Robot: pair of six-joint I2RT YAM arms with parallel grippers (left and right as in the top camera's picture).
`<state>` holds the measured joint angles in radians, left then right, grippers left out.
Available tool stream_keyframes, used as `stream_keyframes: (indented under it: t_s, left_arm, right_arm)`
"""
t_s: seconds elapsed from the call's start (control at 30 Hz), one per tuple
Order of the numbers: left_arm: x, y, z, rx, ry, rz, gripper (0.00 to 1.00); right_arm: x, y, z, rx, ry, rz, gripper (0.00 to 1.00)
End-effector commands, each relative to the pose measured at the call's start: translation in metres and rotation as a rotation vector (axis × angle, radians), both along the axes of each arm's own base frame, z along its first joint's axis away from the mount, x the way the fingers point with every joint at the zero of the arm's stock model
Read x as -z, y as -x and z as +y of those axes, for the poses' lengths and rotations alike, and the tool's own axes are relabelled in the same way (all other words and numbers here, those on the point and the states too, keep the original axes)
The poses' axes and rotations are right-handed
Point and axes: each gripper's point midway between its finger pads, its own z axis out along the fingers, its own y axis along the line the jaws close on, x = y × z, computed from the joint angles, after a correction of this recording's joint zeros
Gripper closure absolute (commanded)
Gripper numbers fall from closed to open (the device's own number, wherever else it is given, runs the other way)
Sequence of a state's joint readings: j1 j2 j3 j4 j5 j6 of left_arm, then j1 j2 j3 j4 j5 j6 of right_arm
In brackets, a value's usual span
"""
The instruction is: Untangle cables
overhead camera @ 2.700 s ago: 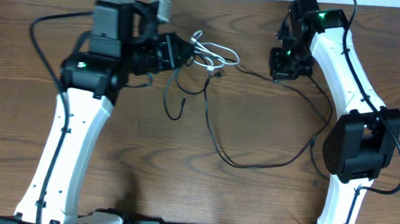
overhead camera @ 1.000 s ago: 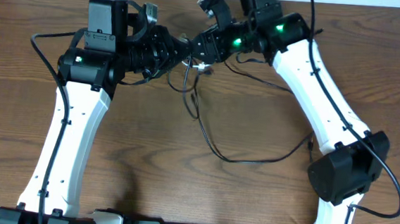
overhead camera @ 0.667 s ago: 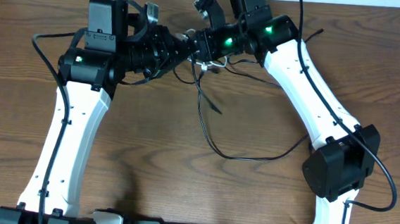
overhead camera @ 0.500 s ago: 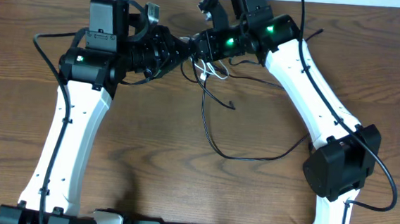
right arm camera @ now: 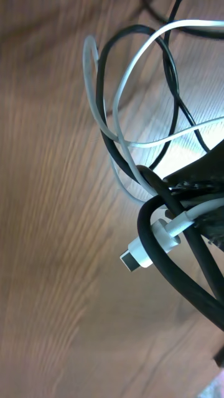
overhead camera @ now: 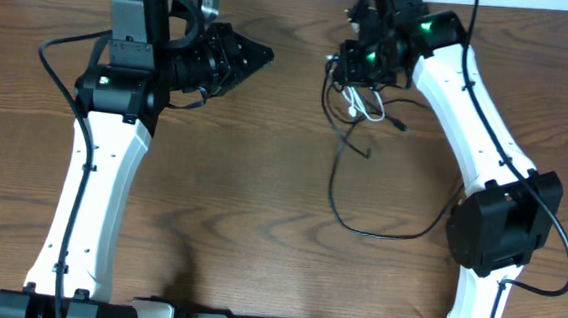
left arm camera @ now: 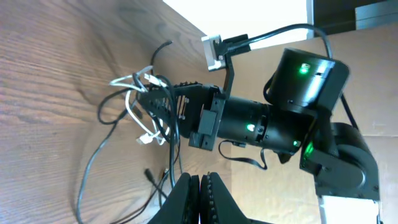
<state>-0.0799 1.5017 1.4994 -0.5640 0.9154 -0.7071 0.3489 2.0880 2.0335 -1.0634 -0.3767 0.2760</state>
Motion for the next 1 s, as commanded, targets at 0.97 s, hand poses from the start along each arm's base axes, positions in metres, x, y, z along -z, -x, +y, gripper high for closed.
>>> stream_keyframes:
  t_s: [0.97]
  left_arm:
    - [0.104,-0.043,-0.073,-0.057,-0.239,0.095,0.58]
  right_arm:
    - [0.008,0.007,0.010,-0.053,0.025,-0.003,0.99]
